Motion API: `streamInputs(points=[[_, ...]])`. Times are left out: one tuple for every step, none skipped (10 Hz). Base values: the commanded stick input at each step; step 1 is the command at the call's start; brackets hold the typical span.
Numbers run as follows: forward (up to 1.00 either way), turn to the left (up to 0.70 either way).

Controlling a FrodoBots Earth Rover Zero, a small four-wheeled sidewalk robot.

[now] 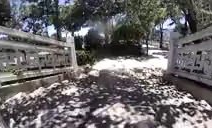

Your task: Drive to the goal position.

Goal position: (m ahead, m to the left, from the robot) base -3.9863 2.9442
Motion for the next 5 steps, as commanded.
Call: streamInputs(points=[[0.45,0.00],[0.45,0.00],[0.45,0.00],[0.45,0.00],[0.45,0.00]])
